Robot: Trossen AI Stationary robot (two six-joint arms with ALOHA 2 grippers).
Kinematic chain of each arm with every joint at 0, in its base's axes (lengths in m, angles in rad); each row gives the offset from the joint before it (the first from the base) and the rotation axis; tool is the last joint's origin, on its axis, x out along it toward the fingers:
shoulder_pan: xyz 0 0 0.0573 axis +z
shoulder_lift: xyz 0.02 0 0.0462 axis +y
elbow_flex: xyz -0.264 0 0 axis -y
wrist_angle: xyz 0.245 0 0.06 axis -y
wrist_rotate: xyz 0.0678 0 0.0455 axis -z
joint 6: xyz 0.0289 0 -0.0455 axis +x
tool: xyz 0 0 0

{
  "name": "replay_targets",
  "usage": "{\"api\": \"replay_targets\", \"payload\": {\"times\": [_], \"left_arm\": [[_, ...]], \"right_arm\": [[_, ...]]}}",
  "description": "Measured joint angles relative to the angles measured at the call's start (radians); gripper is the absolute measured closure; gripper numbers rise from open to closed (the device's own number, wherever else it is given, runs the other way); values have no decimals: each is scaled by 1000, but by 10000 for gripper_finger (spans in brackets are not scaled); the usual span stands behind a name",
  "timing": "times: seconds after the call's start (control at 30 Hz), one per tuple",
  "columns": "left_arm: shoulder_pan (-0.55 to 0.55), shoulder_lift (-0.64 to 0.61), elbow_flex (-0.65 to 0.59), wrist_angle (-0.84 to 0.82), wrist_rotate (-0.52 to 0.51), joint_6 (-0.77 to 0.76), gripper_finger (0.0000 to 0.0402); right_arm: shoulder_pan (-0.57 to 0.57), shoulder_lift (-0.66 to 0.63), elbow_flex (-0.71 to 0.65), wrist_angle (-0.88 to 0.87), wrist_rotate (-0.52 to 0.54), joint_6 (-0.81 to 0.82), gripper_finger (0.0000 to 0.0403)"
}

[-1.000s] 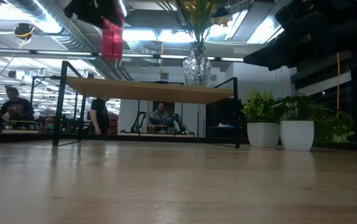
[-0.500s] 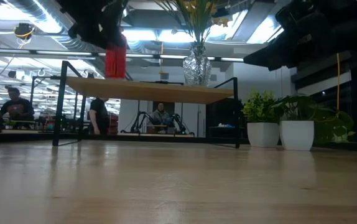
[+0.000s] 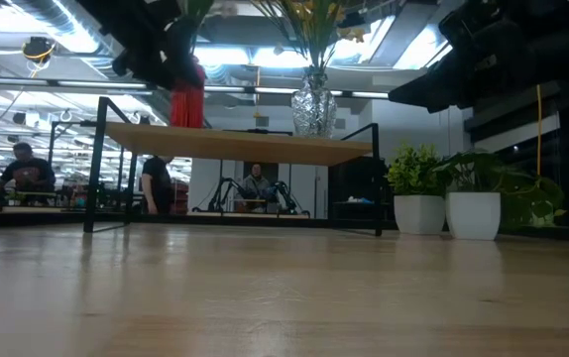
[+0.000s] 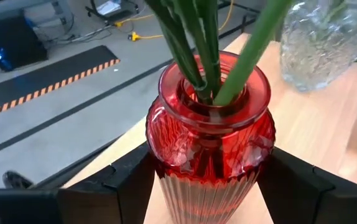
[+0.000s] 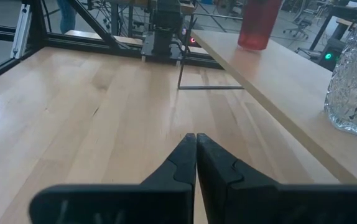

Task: Pick and place flowers into a vace then onto a shelf
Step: Put the red flower vase on the shelf

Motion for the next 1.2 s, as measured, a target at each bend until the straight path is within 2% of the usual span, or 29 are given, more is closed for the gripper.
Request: {"api": "replay_targets", "payload": {"times": [0.27, 0.97, 1.2], "left_arm": [[-1, 3, 0, -1, 37, 23, 157], [0, 3, 0, -5, 54, 32, 153], [-1, 3, 0, 0, 99, 49, 167]], "right_arm": [[0, 0, 0, -1, 0, 0, 386], [0, 0, 0, -1, 0, 0, 386], [0, 0, 0, -1, 0, 0, 386]]}}
